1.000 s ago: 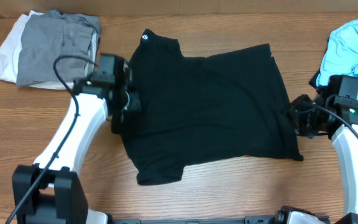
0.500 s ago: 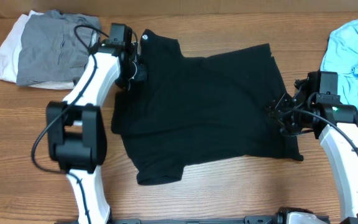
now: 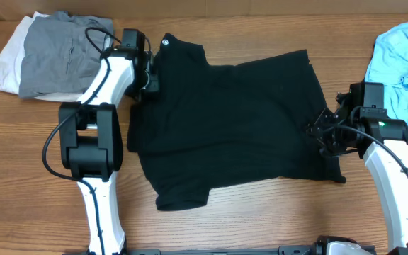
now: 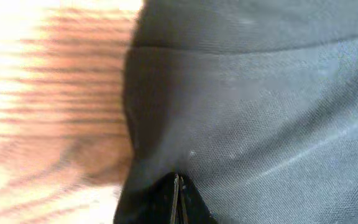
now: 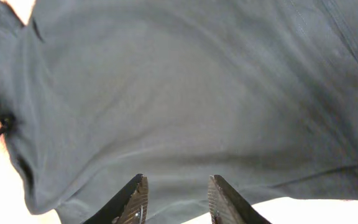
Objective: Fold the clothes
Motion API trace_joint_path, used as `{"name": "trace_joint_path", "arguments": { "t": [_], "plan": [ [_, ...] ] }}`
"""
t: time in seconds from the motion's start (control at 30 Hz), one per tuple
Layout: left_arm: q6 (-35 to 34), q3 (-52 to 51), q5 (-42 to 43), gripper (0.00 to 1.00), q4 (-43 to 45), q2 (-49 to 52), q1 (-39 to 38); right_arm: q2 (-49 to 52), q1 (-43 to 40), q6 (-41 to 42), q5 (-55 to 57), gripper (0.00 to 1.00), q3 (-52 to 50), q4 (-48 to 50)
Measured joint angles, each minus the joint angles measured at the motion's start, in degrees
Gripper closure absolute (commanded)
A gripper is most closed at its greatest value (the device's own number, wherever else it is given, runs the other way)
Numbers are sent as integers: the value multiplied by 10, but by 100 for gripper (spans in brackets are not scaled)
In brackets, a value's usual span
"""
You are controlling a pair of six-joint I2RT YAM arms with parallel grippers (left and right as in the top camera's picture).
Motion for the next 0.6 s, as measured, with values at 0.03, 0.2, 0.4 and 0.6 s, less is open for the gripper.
{"name": "trace_joint_path", "arguments": {
  "t": [0.03, 0.2, 0.4, 0.6],
  "plan": [
    [5, 2, 0, 96, 4, 2, 3, 0, 0, 0, 2, 67, 0, -4],
    [26, 10, 0, 96, 46, 13, 16, 0, 0, -1, 11, 67, 0, -14],
    [39, 19, 0, 96, 117, 31, 17, 0, 0, 0, 16, 67, 0, -27],
    [49, 34, -14, 61, 120, 40, 17, 0, 0, 0, 29, 67, 0, -30]
  ]
}}
